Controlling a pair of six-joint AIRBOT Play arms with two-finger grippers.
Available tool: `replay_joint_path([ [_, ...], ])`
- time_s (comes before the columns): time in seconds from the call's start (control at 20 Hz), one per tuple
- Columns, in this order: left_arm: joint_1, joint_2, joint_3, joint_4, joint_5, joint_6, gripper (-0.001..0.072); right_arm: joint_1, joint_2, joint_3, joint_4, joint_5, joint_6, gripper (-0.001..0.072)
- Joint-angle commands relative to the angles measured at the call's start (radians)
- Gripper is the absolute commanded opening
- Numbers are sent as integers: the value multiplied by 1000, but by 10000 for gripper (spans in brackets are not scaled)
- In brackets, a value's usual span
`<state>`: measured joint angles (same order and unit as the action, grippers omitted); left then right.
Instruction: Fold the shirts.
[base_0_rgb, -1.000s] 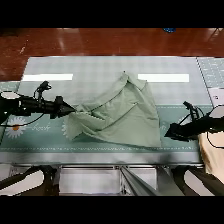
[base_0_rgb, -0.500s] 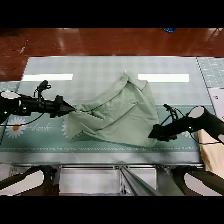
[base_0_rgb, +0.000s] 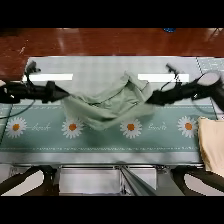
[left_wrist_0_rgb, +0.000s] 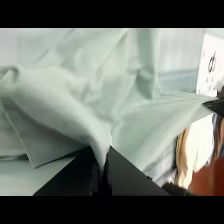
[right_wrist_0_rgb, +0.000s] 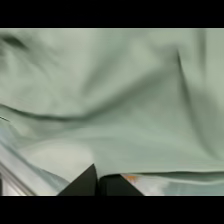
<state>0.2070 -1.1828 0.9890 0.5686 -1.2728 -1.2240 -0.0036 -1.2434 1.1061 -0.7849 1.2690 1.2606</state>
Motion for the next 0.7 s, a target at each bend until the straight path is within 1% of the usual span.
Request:
replay_joint_path([
  [0.0, 0, 78, 291, -1, 29, -82, 24, -66, 25, 449, -10, 94, 36, 19],
  [0.15, 1, 115, 580, 1, 51, -118, 24, -107, 44, 849, -56, 101, 97, 19],
  [0.25, 0, 133, 760, 50, 50, -153, 24, -125, 77, 1039, -102, 89, 124, 19],
  [0.35, 0, 170, 903, 158, 48, -200, 24, -153, 174, 1065, -116, 40, 119, 19],
  [0.4, 0, 198, 960, 216, 39, -219, 24, -169, 226, 1065, -117, 43, 119, 19],
  [0.5, 0, 267, 1033, 292, 3, -259, 24, -182, 315, 1065, -151, 71, 119, 19],
  [0.65, 0, 404, 1042, 386, -50, -260, 24, -182, 421, 1065, -243, 148, 135, 20],
])
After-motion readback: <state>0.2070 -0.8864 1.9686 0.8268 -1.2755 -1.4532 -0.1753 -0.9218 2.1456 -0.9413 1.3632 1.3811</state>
